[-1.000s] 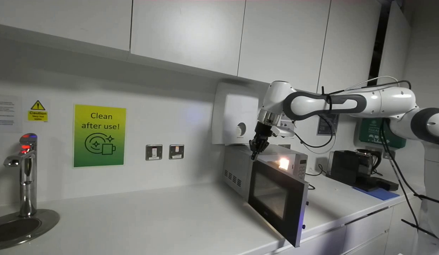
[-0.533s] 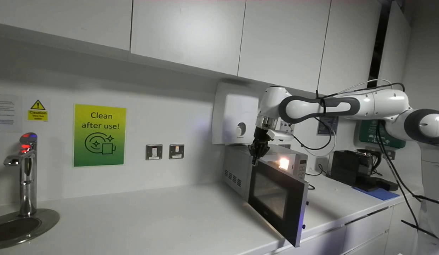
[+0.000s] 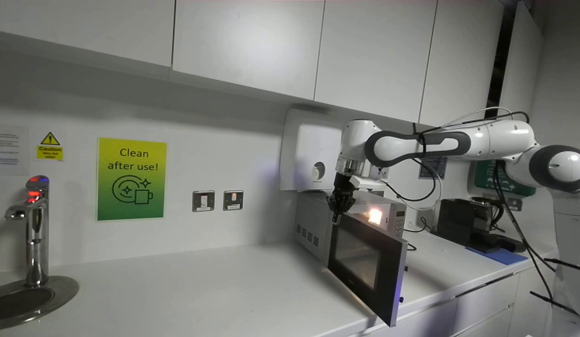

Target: Close the microwave fully

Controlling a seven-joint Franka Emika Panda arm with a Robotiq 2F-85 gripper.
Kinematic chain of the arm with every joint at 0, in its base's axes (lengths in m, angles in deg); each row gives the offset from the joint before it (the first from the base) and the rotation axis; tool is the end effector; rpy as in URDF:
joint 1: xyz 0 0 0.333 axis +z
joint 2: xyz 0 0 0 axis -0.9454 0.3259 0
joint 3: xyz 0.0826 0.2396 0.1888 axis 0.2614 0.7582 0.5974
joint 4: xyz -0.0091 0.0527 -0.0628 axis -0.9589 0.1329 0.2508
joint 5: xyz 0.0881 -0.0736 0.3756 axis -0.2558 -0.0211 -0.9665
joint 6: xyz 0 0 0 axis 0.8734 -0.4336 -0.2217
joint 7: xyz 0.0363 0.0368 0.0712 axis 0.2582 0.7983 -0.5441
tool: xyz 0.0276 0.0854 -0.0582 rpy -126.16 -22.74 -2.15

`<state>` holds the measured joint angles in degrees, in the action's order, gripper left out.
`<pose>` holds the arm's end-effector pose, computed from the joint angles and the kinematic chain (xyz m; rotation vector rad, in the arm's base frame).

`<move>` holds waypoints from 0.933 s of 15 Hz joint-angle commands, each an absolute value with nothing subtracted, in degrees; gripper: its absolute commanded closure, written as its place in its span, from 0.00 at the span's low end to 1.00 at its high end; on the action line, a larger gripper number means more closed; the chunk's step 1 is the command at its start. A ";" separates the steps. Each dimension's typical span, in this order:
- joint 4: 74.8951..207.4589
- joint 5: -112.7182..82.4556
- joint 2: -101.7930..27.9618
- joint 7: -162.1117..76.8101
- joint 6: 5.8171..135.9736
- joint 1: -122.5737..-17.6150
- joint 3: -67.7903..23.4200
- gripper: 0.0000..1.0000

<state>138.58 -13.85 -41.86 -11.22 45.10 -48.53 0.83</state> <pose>0.4909 0.4037 0.5432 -3.0496 -0.1582 -0.1749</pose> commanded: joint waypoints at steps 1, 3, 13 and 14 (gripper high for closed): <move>136.54 -14.54 -41.11 -9.83 42.76 -47.46 -0.11 1.00; 136.61 -14.41 -41.16 -9.73 42.67 -47.39 -0.13 1.00; 137.70 -14.67 -42.04 -9.48 39.65 -47.24 0.01 1.00; 137.78 -14.70 -42.13 -9.51 39.53 -47.20 0.03 1.00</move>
<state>138.58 -13.86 -41.70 -10.96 41.88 -48.17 0.82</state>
